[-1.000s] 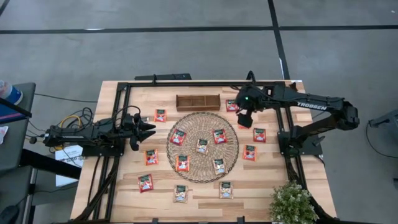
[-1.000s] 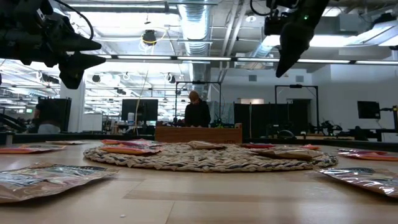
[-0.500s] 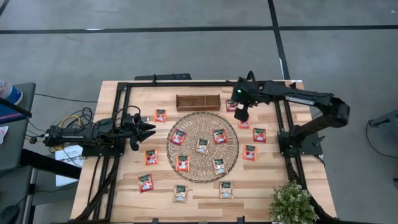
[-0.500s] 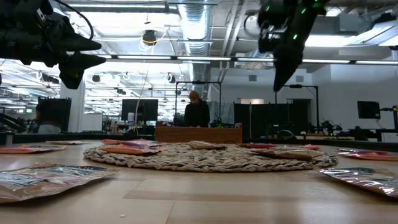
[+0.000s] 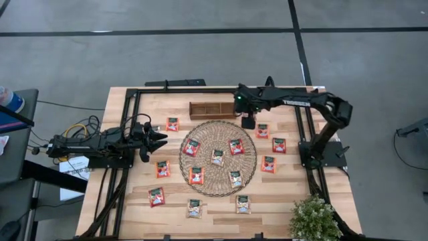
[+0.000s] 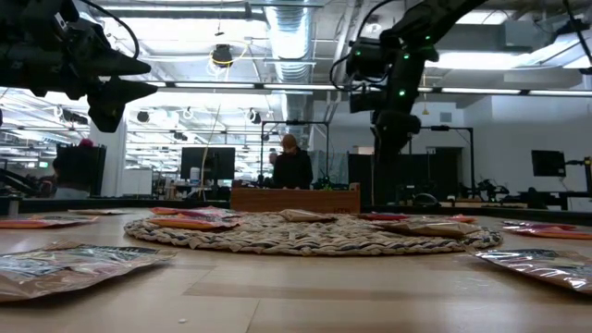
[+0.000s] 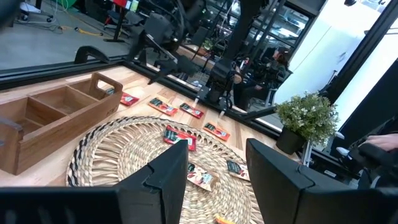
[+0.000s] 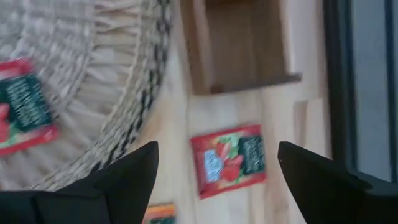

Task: Pick & Place Tea
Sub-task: Put the red tea bag into the right section of the wooden organizer

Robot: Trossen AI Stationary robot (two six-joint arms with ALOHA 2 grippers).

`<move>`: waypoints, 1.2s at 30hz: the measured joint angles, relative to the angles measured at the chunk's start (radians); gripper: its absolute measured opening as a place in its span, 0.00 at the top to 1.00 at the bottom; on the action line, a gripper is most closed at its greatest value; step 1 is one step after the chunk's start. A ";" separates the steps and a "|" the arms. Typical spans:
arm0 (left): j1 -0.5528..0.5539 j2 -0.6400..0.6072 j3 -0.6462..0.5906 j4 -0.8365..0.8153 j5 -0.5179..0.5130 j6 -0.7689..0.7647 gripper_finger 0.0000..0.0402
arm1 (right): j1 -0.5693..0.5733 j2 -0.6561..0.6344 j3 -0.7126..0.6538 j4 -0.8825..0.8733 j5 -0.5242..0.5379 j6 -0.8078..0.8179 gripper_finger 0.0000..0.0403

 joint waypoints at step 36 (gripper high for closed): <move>0.000 0.000 0.000 0.000 -0.011 -0.043 0.62 | -0.242 0.176 0.045 -0.030 -0.178 -0.061 0.21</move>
